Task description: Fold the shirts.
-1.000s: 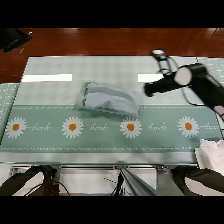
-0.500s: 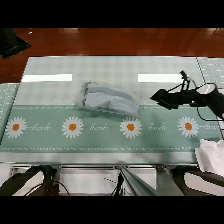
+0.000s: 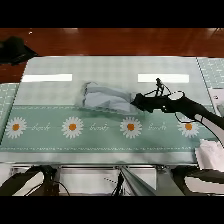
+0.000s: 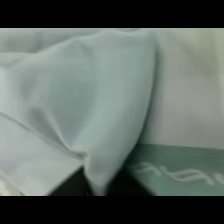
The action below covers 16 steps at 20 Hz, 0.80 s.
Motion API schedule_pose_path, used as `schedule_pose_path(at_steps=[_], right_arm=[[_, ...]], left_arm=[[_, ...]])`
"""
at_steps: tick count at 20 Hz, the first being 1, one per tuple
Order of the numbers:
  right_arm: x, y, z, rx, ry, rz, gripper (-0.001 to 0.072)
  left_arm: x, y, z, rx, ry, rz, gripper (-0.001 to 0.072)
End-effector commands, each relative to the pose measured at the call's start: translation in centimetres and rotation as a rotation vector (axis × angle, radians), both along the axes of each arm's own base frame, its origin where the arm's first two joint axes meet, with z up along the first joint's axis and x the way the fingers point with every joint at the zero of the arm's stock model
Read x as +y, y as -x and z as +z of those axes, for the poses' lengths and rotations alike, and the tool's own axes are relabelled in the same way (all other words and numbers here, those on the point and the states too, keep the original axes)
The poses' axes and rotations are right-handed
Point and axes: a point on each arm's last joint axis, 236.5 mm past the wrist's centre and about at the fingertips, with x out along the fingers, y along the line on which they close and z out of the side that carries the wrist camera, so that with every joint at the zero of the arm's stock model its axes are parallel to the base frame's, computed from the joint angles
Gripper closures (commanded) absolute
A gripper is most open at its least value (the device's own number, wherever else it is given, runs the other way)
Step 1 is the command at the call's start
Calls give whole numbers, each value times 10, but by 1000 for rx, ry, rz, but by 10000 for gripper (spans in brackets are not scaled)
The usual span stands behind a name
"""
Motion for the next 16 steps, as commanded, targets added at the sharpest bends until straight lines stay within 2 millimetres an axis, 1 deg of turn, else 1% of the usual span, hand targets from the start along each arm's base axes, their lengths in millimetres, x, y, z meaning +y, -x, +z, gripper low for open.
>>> schedule_pose_path(at_steps=[1,2,4,5,6,8,10,12,15,16], right_arm=[[16,0,5,-4,-37,-14,687],[15,2,13,-14,-54,12,688],[5,6,44,-63,-94,63,688],[-7,6,65,-93,-110,71,688],[-23,7,91,-130,-126,64,687],[-64,12,140,-188,-126,4,687],[-114,26,179,-233,-29,-67,687],[-169,51,204,-226,125,-161,687],[-254,96,231,-172,374,-370,686],[-276,112,237,-146,437,-429,686]], left_arm=[[-9,0,-30,48,11,-8,683],[-13,2,-42,73,13,-14,683],[-21,10,-68,133,16,-34,683],[-25,13,-78,145,6,-54,683],[-29,15,-89,155,-1,-68,683],[-36,17,-110,177,3,-70,683],[-44,20,-129,197,3,-75,683],[-51,24,-147,207,-3,-85,683],[-57,21,-172,205,-12,-76,683],[-58,21,-180,213,-14,-72,683]])
